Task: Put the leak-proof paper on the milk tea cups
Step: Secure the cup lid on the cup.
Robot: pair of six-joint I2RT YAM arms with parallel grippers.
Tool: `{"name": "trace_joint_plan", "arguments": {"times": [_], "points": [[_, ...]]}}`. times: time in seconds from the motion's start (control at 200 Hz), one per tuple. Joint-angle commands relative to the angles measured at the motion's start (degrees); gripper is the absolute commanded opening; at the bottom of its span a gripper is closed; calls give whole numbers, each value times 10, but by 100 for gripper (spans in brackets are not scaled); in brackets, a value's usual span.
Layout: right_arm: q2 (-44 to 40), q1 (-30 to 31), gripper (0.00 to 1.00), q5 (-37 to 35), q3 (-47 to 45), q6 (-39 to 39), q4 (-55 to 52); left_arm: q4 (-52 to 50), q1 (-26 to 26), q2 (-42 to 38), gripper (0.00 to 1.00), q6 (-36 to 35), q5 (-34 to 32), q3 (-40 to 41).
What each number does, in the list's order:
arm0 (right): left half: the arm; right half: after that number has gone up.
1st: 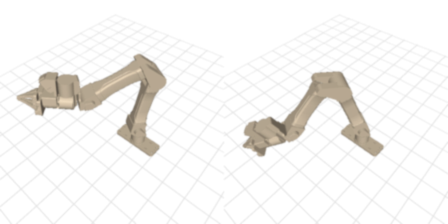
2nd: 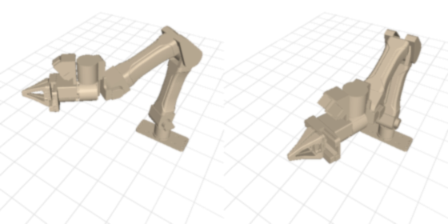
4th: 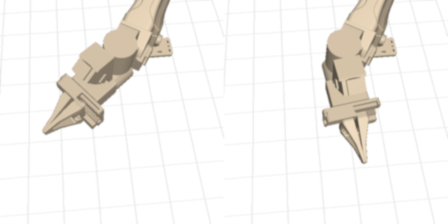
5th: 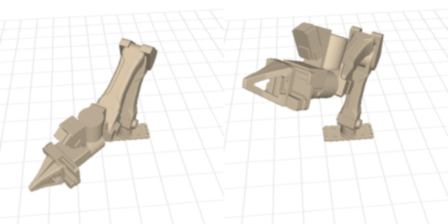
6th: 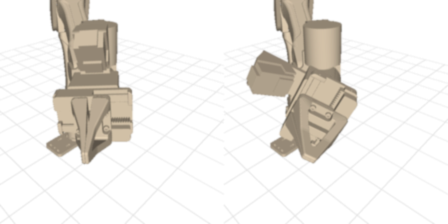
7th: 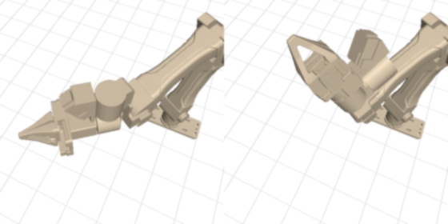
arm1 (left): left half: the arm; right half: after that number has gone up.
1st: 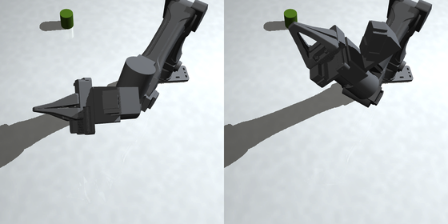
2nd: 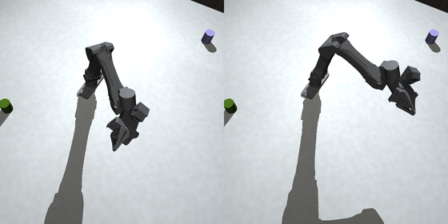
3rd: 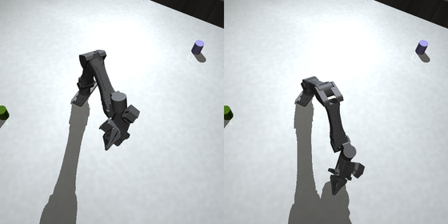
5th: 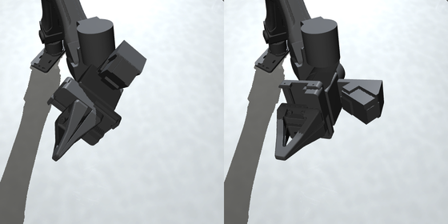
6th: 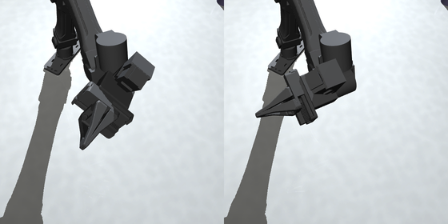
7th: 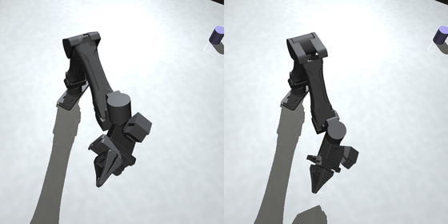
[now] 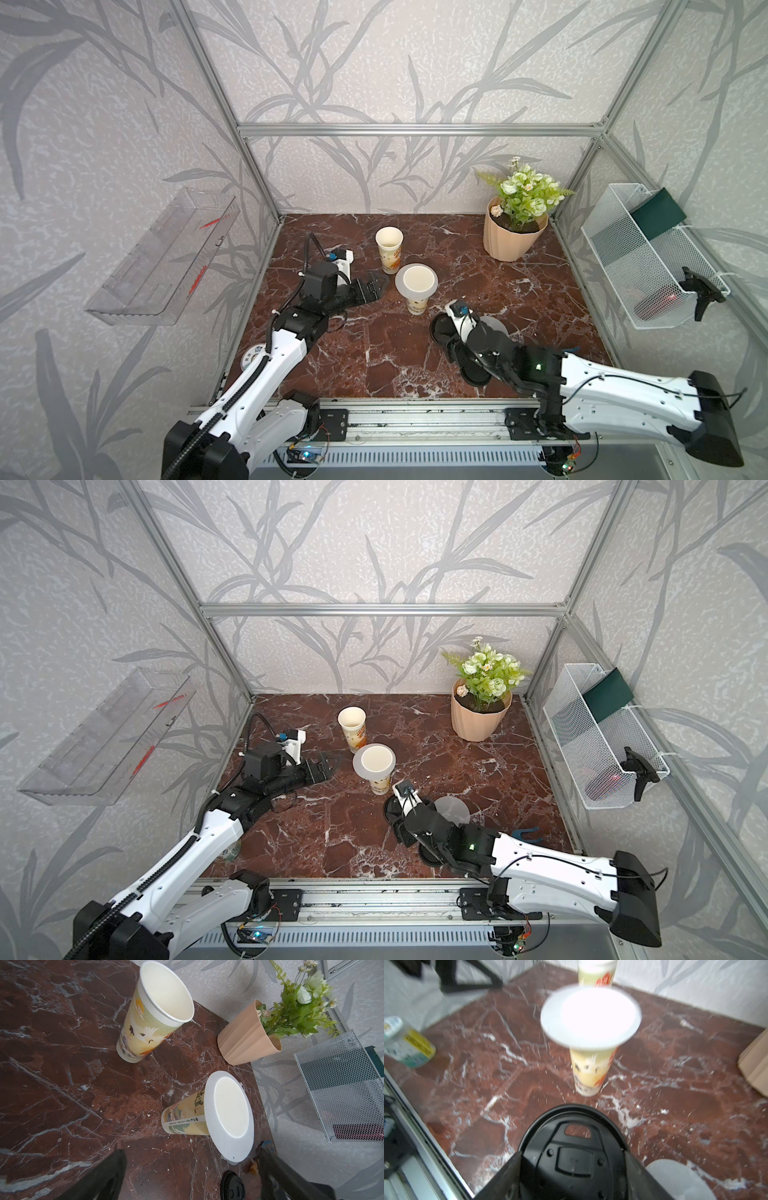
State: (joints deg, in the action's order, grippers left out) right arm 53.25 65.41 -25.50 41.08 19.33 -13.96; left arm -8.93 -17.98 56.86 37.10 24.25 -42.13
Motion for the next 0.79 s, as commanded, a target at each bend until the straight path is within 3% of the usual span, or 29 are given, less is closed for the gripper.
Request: {"name": "trace_joint_plan", "arguments": {"times": [0.0, 0.375, 0.79], "points": [[10, -25, 56, 0, 75, -41, -68, 46, 2, -2, 99, 6, 21, 3], [277, -133, 54, 117, 338, -70, -155, 113, 2, 43, 96, 7, 54, 1], [358, -159, 54, 155, 382, -83, -137, 151, 1, 110, 94, 8, 76, -17]]}}
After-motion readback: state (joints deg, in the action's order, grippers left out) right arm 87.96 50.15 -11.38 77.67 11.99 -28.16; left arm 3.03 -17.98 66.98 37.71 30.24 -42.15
